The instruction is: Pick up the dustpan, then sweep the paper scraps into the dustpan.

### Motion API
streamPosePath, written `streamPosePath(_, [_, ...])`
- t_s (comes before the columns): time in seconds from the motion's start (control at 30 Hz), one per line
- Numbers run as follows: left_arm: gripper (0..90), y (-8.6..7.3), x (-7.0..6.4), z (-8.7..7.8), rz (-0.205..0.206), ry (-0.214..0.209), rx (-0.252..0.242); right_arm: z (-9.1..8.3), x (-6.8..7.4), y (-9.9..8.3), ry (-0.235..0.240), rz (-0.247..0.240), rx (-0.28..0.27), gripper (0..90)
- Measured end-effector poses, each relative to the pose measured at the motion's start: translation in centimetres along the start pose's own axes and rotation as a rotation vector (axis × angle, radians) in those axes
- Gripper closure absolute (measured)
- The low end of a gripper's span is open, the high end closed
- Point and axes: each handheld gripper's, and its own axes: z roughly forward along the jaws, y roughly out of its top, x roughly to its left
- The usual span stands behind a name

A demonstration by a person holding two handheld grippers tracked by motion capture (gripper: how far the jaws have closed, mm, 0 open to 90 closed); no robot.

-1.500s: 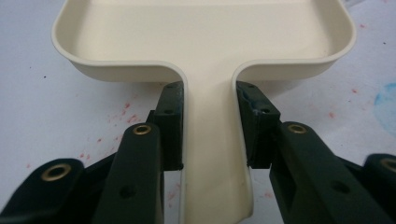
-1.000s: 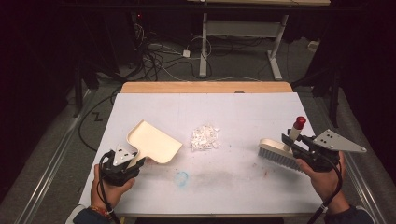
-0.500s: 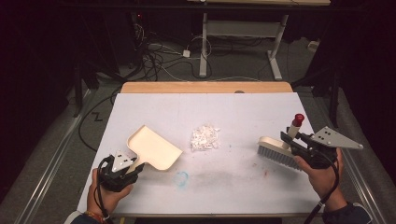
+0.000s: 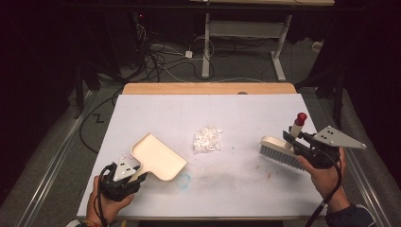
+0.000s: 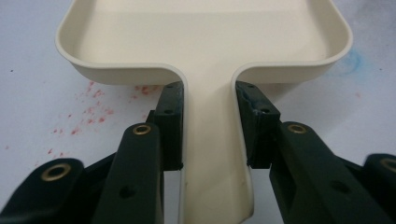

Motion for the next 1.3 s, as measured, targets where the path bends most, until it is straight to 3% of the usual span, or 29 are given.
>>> streamPosePath(0.2, [63.5, 0.2, -0.5, 0.0, 0.017, 0.000, 0.013, 1.1, 0.5, 0.4, 0.044, 0.020, -0.007, 70.2])
streamPosePath(0.53, [63.4, 0.4, -0.5, 0.5, 0.028, -0.022, 0.038, 3.6, 1.1, 1.3, 0.053, 0.017, -0.016, 70.2])
streamPosePath(0.63, [63.4, 0.4, -0.5, 0.8, 0.018, -0.035, 0.043, 5.2, 1.4, 1.8, 0.049, 0.001, -0.012, 70.2])
streamPosePath(0.93, [63.4, 0.7, -0.7, 1.4, 0.018, -0.066, 0.063, 10.3, 1.6, 3.4, 0.028, 0.036, -0.007, 70.2])
streamPosePath(1.03, [63.4, 0.8, -0.9, 2.0, 0.005, -0.102, 0.075, 12.2, 1.4, 3.9, 0.004, 0.041, 0.005, 70.2])
streamPosePath(1.3, [63.4, 1.1, -1.5, 2.3, 0.005, -0.110, 0.083, 16.8, 1.3, 5.1, -0.065, 0.072, 0.004, 70.2])
